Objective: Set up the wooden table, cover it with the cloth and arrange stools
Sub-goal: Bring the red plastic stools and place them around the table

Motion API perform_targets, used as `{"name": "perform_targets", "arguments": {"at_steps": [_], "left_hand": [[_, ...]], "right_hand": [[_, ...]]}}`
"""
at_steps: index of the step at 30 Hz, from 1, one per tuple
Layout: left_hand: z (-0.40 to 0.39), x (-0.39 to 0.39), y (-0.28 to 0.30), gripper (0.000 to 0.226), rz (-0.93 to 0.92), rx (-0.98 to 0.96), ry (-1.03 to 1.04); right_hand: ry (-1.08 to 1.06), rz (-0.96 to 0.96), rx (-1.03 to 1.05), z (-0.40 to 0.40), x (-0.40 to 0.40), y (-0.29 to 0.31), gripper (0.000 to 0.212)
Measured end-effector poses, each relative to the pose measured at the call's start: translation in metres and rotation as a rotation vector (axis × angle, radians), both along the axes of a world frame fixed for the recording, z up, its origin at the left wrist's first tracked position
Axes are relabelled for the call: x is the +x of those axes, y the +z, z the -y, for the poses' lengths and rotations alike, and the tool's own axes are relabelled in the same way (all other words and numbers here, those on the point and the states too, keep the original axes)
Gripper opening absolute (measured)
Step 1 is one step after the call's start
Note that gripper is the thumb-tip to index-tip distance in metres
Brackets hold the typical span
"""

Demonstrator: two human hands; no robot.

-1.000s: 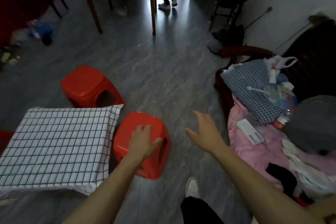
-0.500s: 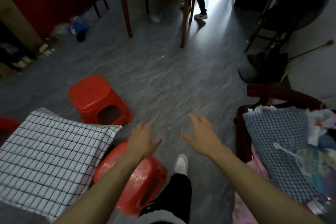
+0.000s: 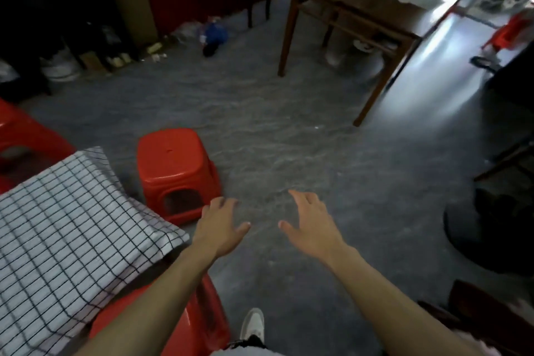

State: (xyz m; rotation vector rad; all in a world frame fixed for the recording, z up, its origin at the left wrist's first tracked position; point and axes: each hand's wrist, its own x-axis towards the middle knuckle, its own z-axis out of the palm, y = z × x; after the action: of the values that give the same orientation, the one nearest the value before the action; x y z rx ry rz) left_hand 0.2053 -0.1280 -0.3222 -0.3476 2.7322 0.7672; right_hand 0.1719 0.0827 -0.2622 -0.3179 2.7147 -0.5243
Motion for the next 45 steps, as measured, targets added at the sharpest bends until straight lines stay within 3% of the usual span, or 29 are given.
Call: {"name": "perform_targets", "arguments": {"at_steps": [8, 18, 25, 33, 38, 45], "left_hand": [[0.017, -0.005, -0.002, 0.07, 0.052, -0.043, 0.357], [-0.047, 0.049, 0.015, 0.069, 0.162, -0.019, 1.047], [-0.082, 0.121, 0.012, 0.073, 0.165, -0.003, 1.405], [-0.069, 0.187, -0.042, 0.071, 0.144, 0.106, 1.673], [-0.061, 0.203, -0.073, 0.071, 0.2, 0.14, 1.762], [-0.035, 0.214, -0.132, 0.073, 0.114, 0.077, 1.952]], "right_hand": [[0.378, 0.05, -0.095, 0.051, -0.092, -0.015, 0.077], [0.973, 0.083, -0.143, 0.12, -0.152, -0.028, 0.084], [1.325, 0.186, -0.14, 0.182, -0.083, -0.025, 0.076], [1.612, 0.174, 0.004, 0.237, 0.001, -0.068, 0.075], [1.728, 0.148, 0.071, 0.279, 0.034, -0.102, 0.078], [1.803, 0.144, 0.129, 0.332, 0.06, -0.171, 0.078]]}}
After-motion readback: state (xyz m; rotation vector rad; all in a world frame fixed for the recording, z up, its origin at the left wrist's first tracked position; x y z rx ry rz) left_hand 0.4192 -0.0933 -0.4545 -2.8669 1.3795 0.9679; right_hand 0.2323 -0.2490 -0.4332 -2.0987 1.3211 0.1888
